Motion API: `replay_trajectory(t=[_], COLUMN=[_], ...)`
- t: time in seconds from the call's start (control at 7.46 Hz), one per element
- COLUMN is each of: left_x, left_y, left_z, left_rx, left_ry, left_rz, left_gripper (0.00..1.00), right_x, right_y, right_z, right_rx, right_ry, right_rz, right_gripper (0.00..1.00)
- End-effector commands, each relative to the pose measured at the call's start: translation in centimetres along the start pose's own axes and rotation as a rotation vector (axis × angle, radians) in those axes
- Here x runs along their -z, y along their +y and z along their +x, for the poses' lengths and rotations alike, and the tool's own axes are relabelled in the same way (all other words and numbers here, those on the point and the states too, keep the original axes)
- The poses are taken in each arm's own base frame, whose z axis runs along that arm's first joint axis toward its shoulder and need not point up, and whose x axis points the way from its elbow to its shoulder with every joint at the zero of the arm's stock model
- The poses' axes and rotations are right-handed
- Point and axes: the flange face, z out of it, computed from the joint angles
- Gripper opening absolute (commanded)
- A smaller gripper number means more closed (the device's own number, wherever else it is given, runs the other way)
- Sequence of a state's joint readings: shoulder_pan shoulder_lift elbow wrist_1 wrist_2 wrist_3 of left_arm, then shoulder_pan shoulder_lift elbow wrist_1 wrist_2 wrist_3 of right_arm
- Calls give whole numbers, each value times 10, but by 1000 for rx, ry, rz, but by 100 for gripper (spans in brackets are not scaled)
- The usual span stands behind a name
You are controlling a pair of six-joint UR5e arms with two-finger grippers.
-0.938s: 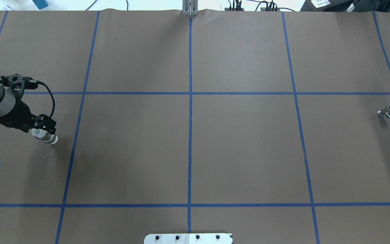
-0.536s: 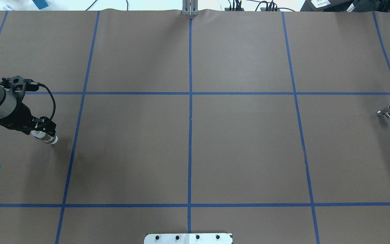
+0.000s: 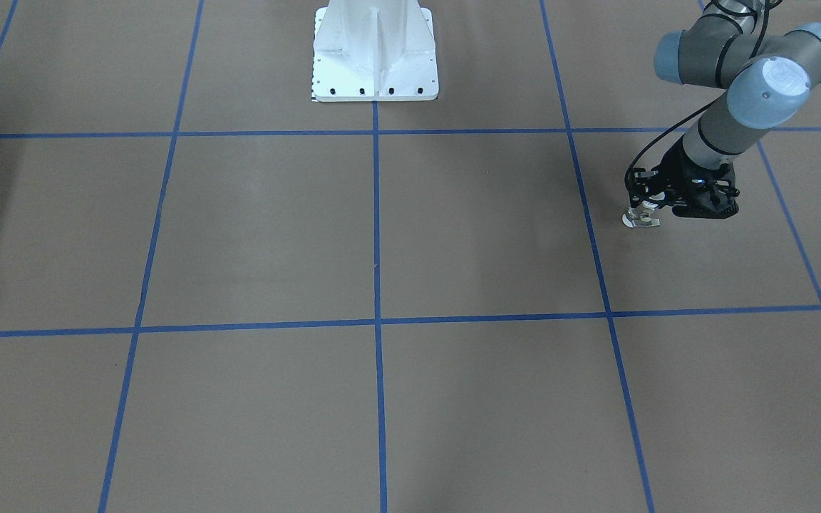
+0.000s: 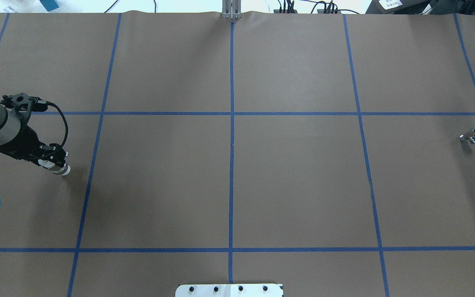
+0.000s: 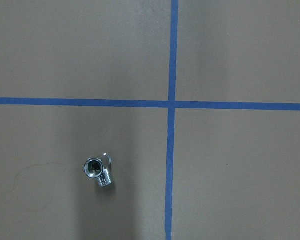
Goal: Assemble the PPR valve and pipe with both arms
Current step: 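Lift the valve with the left gripper, then carry the valve with the left gripper to the table center and lower it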
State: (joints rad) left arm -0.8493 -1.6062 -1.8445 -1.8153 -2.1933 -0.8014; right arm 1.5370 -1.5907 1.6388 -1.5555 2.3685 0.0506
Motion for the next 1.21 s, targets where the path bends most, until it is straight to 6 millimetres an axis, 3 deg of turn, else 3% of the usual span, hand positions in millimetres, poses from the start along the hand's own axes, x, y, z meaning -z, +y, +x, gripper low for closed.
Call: replay_trajectory(t=[0.0, 0.13, 0.4, 0.54, 0.67, 0.8, 0.94, 1.07], left_x=[50, 87, 157, 167, 160, 158, 154, 134], left_y=[21, 20, -20, -27, -27, -40, -70, -104], left_z=[23, 65, 184, 242, 300, 359, 417, 451], left_rx=[16, 48, 102, 142, 192, 211, 233, 246], left_ry=[0, -34, -47, -27, -8, 0, 25, 47], left_rz=[-4, -37, -47, -53, -76, -93, -89, -78], left_gripper=[0, 0, 0, 0, 0, 0, 0, 0], right_x=[0, 1, 3, -3, -5, -5, -6, -5], right_y=[0, 0, -1, 9, 9, 9, 11, 11], right_z=[-1, -2, -3, 4, 6, 5, 7, 6], right_rx=[1, 2, 8, -4, -9, -8, -10, -9], right_ry=[-2, -3, 3, 5, 5, 3, 4, 2], right_rz=[1, 2, 8, -5, -9, -8, -10, -9], right_gripper=[100, 100, 100, 100, 100, 100, 100, 100])
